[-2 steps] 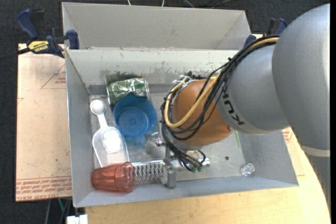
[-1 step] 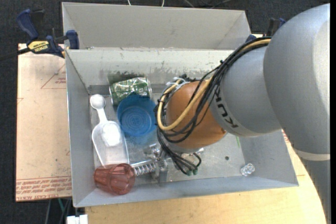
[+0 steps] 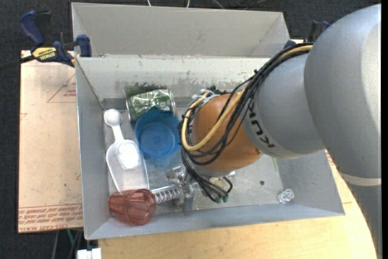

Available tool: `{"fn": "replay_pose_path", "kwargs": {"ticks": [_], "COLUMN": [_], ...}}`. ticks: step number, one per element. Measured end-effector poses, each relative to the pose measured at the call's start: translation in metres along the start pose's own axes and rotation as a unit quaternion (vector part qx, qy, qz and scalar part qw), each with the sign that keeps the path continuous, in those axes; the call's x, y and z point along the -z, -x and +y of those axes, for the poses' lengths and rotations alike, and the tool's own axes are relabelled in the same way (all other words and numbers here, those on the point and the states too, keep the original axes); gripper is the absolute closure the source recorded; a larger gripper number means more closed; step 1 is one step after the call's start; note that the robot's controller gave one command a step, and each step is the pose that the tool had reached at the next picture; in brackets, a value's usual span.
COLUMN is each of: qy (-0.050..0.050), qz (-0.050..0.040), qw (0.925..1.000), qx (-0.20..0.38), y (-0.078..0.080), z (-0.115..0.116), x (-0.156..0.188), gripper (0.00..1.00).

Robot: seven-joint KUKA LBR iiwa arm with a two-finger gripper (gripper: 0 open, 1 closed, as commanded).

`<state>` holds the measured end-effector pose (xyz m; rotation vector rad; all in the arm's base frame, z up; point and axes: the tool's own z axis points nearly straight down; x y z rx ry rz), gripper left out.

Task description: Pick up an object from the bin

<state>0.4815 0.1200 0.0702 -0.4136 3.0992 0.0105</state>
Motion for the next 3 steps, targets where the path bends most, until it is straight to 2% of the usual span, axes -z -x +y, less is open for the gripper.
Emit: {"fn": "replay_pose_path", "kwargs": {"ticks": [1,3], "qy": [0.000,0.001], "qz": [0.0032,0.0036], "qw": [1.0000,1.0000], "qx": [0.000,-0.001], "y": [-0.002,-0.001], "z": [0.000,0.001], "x": [0.019,0.079], "gripper": [1.00,1.00]}}
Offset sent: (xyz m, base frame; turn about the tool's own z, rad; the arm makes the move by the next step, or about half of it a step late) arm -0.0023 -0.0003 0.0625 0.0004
